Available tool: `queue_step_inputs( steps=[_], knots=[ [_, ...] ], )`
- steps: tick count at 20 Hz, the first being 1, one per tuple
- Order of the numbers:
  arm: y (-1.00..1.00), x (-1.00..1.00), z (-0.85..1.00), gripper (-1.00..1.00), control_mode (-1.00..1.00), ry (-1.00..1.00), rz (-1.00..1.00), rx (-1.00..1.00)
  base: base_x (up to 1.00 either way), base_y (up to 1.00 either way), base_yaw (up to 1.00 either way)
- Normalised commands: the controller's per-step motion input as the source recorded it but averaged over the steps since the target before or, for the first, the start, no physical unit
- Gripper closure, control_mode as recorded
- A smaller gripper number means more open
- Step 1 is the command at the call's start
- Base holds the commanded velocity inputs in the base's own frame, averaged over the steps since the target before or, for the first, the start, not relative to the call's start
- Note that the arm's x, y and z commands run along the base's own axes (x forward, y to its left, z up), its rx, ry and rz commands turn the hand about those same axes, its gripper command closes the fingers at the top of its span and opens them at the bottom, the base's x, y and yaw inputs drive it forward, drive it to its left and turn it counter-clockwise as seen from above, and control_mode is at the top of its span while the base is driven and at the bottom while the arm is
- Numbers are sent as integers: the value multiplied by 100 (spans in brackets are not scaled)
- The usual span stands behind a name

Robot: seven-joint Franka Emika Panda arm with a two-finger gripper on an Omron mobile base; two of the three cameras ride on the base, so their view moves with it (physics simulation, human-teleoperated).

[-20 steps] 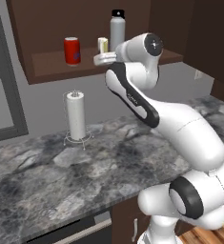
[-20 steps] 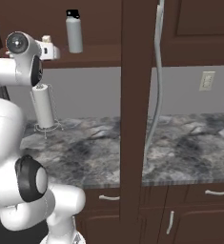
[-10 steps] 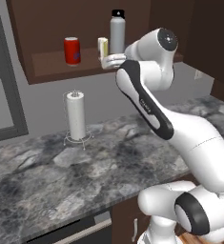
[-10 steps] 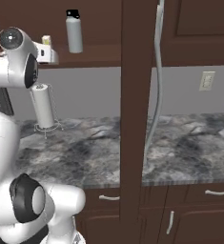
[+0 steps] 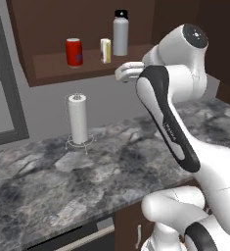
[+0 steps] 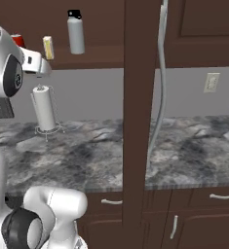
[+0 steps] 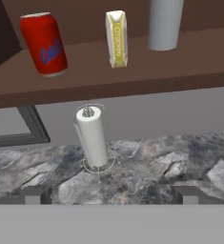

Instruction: Pick the water bottle, boxed drink, can from the counter and place them in the open cabinet.

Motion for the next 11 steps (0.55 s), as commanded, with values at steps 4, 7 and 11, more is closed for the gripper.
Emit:
queue_step_inputs(
  steps=[4,7,11],
  knots=[
    [-49,-64,-41,-100,-100,0,-4,-3,0,0,0],
    [-69,-43,-42,-100,-100,4,-5,-4,0,0,0],
    [-67,-61,-39,-100,-100,7,-5,0,0,0,0]
  ],
)
